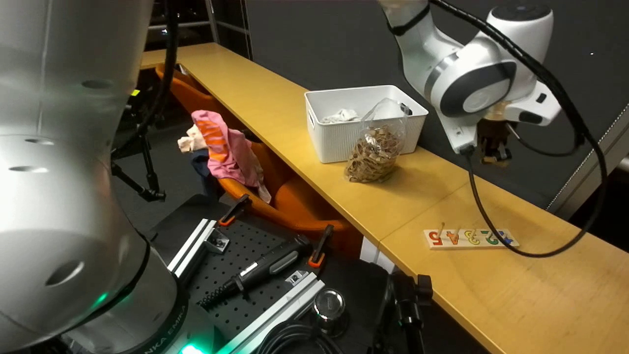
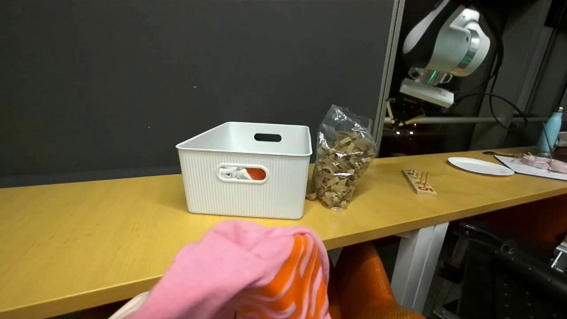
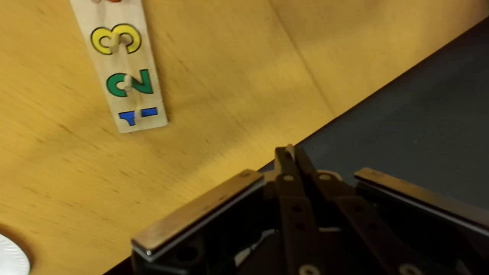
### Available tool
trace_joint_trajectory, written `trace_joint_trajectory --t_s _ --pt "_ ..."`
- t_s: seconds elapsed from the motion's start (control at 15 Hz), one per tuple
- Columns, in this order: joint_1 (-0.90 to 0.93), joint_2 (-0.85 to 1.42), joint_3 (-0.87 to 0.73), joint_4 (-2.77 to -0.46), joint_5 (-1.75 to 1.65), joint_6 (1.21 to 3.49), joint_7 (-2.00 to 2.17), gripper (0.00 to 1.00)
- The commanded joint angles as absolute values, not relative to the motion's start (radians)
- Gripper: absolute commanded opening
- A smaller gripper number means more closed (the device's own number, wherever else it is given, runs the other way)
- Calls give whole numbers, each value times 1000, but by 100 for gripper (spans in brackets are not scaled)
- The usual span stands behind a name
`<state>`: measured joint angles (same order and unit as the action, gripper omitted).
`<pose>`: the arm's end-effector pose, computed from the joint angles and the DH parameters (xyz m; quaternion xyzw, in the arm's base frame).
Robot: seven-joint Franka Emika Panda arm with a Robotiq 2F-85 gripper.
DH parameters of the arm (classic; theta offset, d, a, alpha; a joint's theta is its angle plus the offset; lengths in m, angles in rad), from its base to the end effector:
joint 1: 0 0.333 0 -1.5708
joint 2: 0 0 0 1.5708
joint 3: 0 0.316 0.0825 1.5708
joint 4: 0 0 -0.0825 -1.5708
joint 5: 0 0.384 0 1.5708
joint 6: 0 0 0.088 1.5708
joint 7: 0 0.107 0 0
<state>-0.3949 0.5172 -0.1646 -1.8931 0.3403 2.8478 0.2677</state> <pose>0.5630 -0.3619 0.2800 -0.8325 0.5054 -0.2264 0.0140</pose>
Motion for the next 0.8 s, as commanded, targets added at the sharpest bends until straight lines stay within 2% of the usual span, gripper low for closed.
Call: trace_joint_trajectory --t_s 0.0,0.33,0.73 --pt "-321 309 -137 -2113 354 2908 233 1" --pt "-152 108 -167 -2331 260 2950 345 1" --pt "-57 82 -194 -2321 -35 2955 560 1"
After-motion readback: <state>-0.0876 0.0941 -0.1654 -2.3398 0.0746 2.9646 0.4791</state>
